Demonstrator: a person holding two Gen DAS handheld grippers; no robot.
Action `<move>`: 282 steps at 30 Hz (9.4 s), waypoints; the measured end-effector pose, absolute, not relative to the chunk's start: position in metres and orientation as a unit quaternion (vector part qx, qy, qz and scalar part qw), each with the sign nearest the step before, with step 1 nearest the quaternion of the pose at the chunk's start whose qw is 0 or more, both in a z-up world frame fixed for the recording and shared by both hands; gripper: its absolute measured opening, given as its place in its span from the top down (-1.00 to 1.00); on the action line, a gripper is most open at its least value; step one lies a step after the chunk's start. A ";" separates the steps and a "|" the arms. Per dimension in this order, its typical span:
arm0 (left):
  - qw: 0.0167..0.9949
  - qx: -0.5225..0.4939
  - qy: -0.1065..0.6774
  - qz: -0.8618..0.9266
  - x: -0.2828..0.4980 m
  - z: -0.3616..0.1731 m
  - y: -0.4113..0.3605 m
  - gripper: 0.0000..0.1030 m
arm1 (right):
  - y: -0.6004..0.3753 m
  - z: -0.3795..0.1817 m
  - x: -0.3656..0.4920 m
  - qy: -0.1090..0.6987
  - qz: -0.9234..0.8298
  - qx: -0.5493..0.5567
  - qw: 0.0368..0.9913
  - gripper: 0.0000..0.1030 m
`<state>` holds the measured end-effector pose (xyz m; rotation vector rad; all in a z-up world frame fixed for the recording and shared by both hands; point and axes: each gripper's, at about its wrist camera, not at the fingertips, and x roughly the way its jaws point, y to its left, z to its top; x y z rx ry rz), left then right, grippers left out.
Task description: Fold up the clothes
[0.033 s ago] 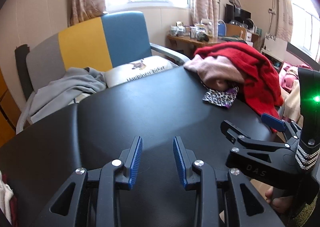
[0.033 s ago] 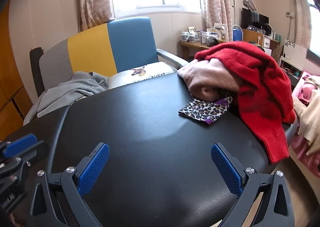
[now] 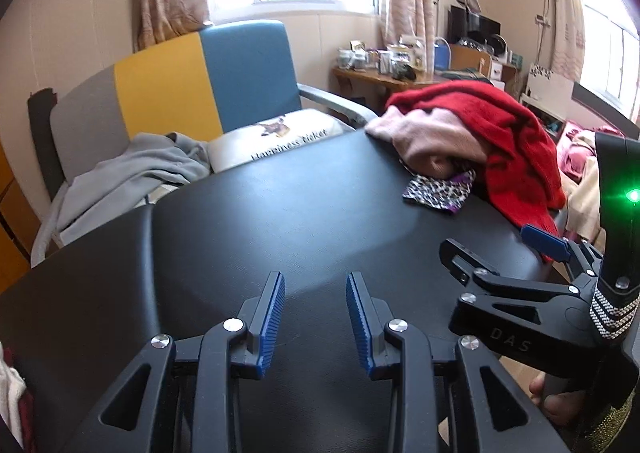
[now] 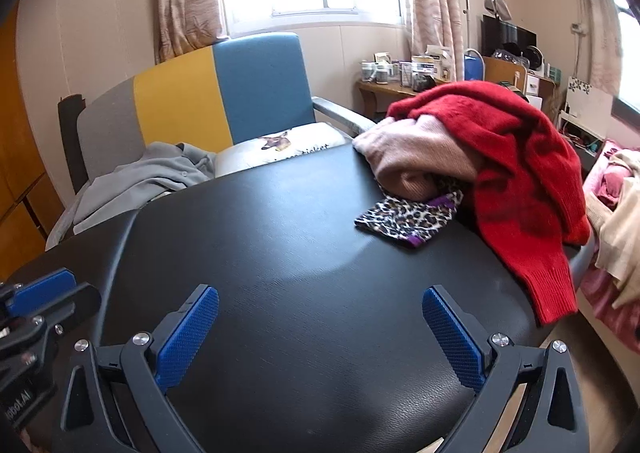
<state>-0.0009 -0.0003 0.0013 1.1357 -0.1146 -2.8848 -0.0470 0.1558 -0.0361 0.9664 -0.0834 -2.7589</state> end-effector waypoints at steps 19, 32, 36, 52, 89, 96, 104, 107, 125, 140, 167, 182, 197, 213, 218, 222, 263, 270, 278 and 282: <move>0.007 0.470 0.088 -0.878 0.003 -0.121 -0.057 0.27 | 0.204 -0.092 -0.056 -0.097 -0.911 0.363 0.167 -1.00; -0.073 0.398 0.183 -0.896 0.139 -0.159 -0.062 -0.15 | 0.314 -0.022 -0.167 -0.057 -0.960 0.271 0.037 -0.44; -0.066 0.399 0.192 -0.894 0.150 -0.169 -0.050 -0.18 | 0.347 0.006 -0.218 -0.018 -0.969 0.244 -0.032 -0.69; -0.080 0.426 0.144 -0.889 0.044 -0.125 -0.103 -0.38 | 0.374 -0.020 -0.315 -0.065 -0.922 0.382 0.017 0.54; -0.367 0.412 0.183 -0.814 -0.238 0.039 0.167 -0.36 | 0.507 -0.085 -0.173 -0.403 -0.874 0.268 0.051 -1.00; -0.355 0.461 0.173 -0.795 -0.311 0.020 0.249 -0.36 | 0.458 -0.087 -0.179 -0.354 -0.884 0.281 0.118 -1.00; -0.318 0.496 0.116 -0.800 -0.325 -0.008 0.304 0.35 | 0.449 -0.135 -0.154 -0.355 -0.905 0.204 0.117 -1.00; -0.317 0.500 0.106 -0.799 -0.316 -0.017 0.308 0.87 | 0.448 -0.138 -0.146 -0.357 -0.905 0.199 0.119 -1.00; -0.308 0.423 0.292 -0.801 -0.156 -0.020 0.075 0.91 | 0.329 -0.118 -0.052 -0.261 -0.815 0.379 0.352 -1.00; -0.213 0.410 0.224 -0.858 -0.077 -0.037 0.021 0.51 | 0.498 -0.108 -0.127 -0.452 -0.842 0.286 0.068 -1.00; -0.288 0.478 0.219 -0.800 -0.249 -0.078 0.161 0.83 | 0.451 -0.108 -0.145 -0.369 -0.875 0.293 0.108 -1.00; -0.320 0.338 0.288 -0.837 -0.157 0.031 0.075 0.89 | 0.379 -0.042 -0.093 -0.388 -0.858 0.239 0.236 0.57; -0.085 0.418 0.357 -0.831 0.026 -0.114 -0.132 0.59 | 0.175 -0.100 -0.019 -0.324 -0.741 0.397 0.433 -0.79; -0.112 0.452 0.217 -0.858 0.097 -0.135 -0.090 0.41 | 0.277 -0.046 -0.075 -0.238 -0.902 0.282 0.225 -1.00; -0.117 0.459 0.240 -0.848 0.097 -0.138 -0.093 0.41 | 0.301 -0.026 -0.156 -0.214 -0.924 0.273 0.161 -1.00; -0.108 0.463 0.258 -0.841 0.096 -0.140 -0.102 0.40 | 0.312 -0.036 -0.211 -0.225 -0.916 0.306 0.126 -1.00; -0.061 0.353 0.348 -0.866 0.187 -0.094 -0.161 0.23 | 0.074 -0.092 0.020 -0.186 -0.748 0.408 0.489 -0.97; -0.094 0.401 0.312 -0.856 0.162 -0.108 -0.125 0.23 | 0.243 -0.081 -0.048 -0.218 -0.887 0.331 0.237 -0.97; -0.086 0.431 0.316 -0.841 0.150 -0.123 -0.119 0.22 | 0.271 -0.122 -0.151 -0.085 -0.904 0.402 0.117 -0.73; -0.081 0.441 0.322 -0.834 0.151 -0.129 -0.123 0.21 | 0.263 -0.153 -0.170 -0.033 -0.886 0.452 0.094 -0.76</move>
